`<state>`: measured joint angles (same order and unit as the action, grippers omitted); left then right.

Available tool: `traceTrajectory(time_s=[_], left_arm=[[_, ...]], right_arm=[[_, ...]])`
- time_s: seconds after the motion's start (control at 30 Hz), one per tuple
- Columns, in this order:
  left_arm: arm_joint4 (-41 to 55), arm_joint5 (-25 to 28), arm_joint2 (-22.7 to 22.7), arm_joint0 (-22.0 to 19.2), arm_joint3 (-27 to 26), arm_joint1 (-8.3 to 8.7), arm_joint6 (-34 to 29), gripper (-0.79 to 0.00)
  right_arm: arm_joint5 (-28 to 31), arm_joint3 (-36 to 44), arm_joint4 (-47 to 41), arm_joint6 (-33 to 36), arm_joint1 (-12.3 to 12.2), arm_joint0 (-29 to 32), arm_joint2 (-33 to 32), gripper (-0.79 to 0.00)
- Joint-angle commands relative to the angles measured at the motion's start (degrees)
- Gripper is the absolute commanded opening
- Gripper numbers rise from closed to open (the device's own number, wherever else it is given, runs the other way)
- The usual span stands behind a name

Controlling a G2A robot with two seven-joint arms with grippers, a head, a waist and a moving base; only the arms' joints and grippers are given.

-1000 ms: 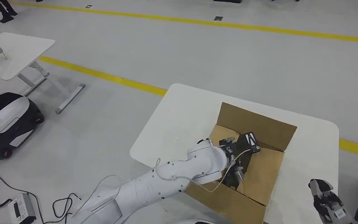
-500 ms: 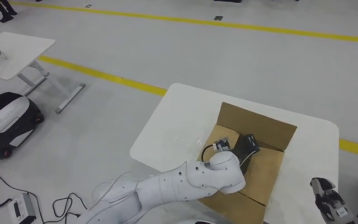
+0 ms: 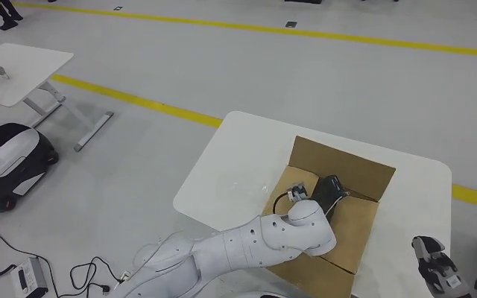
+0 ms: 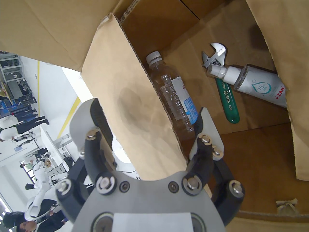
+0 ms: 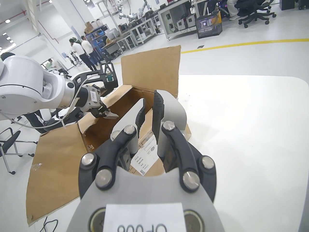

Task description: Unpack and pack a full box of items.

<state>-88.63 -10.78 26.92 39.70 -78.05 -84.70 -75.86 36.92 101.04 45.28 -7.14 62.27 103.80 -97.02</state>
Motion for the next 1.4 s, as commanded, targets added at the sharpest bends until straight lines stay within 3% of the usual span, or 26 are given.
traceTrajectory(time_s=[0.0, 0.27, 0.73, 0.9, 1.07, 1.1, 1.13, 1.17, 1.2, 1.37], left_arm=[[-1.2, -0.2, 0.6, 0.5, -0.5, -0.08, -0.2, -0.785], [-2.0, 0.3, 5.6, 4.1, -5.7, 0.32, 1.1, -0.785], [10.6, 4.9, 23.0, 15.9, -23.9, 3.07, 6.3, -0.785], [12.6, 6.0, 26.9, 18.4, -25.9, 3.62, 7.3, -0.785], [14.4, 6.6, 29.7, 19.2, -25.5, 3.87, 8.1, -0.785], [13.8, 6.4, 30.1, 19.3, -25.5, 3.93, 8.1, -0.748], [13.6, 6.4, 30.3, 19.4, -25.6, 3.97, 8.1, -0.462], [13.6, 6.2, 30.6, 19.6, -25.5, 4.00, 8.0, -0.092], [13.5, 6.2, 30.9, 19.7, -25.6, 4.02, 8.0, 0.000], [12.9, 6.7, 31.9, 20.1, -26.0, 4.17, 7.8, 0.000]], right_arm=[[0.1, 0.0, 0.1, 0.1, 0.0, 0.0, 0.1, -0.653], [0.2, -0.5, 0.4, 0.3, 0.2, -0.2, 0.2, -0.656], [0.7, -1.8, -4.3, 2.6, 0.3, -1.5, -0.1, -0.723], [0.7, -2.8, -7.4, 4.8, 0.5, -2.7, 1.2, -0.785], [-1.8, -4.1, -6.1, 6.0, 0.7, -4.6, 2.7, -0.785], [-2.1, -4.4, -5.7, 5.8, 0.7, -4.7, 3.0, -0.785], [-2.4, -4.7, -5.5, 5.5, 0.8, -4.8, 3.3, -0.785], [-2.9, -5.0, -4.9, 5.2, 0.8, -4.8, 3.3, -0.785], [-3.2, -5.3, -4.6, 4.8, 0.9, -4.8, 3.5, -0.785], [-4.2, -7.0, -4.1, 3.7, 1.0, -4.7, 3.5, -0.785]])
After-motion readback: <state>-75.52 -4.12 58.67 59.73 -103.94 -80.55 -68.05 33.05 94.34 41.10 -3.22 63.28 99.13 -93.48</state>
